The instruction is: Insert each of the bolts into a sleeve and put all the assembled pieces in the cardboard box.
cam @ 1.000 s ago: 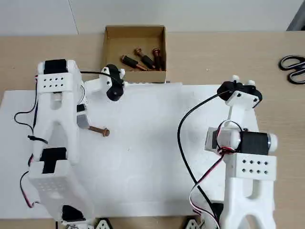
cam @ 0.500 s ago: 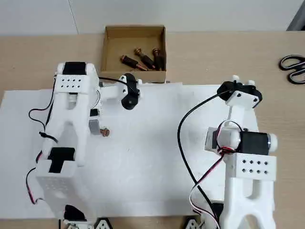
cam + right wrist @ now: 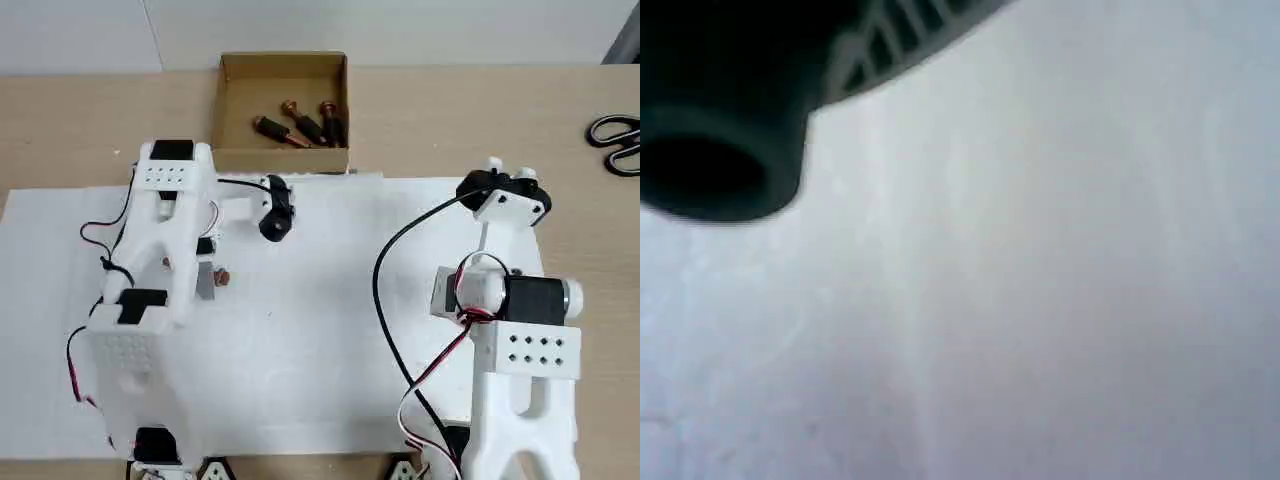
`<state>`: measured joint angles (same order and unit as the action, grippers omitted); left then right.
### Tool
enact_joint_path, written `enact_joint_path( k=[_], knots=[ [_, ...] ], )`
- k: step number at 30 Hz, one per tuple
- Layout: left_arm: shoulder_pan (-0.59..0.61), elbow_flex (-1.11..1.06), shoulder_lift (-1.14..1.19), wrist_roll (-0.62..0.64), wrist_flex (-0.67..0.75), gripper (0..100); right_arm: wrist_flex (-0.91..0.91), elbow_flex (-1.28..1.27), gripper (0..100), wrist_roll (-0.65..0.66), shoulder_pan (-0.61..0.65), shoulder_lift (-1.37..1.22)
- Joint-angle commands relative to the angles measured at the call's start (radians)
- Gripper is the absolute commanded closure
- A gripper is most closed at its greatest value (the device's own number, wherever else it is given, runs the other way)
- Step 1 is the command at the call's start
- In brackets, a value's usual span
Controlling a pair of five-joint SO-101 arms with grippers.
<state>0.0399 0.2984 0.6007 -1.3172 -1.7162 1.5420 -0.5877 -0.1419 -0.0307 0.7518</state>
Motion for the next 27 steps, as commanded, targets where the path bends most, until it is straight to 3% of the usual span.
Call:
enact_joint_path(
  k=[1,7,12,17,27],
  knots=[
    [0.0,0.067,0.037,-0.124,0.021,77,-0.01,0.003,99.5,-0.003,-0.002,0.028],
    [0.003,0.16,0.132,-0.123,0.021,78,-0.015,0.003,99.5,-0.003,-0.002,0.025],
    [0.002,0.225,0.164,-0.121,0.009,85,-0.016,0.003,99.5,-0.003,-0.002,0.027],
    [-0.009,0.228,0.163,-0.123,-0.032,93,-0.016,0.003,99.5,-0.003,-0.002,0.028],
    [-0.025,0.222,0.061,-0.086,-0.035,98,-0.013,0.009,99.5,-0.003,-0.002,0.03]
  ],
)
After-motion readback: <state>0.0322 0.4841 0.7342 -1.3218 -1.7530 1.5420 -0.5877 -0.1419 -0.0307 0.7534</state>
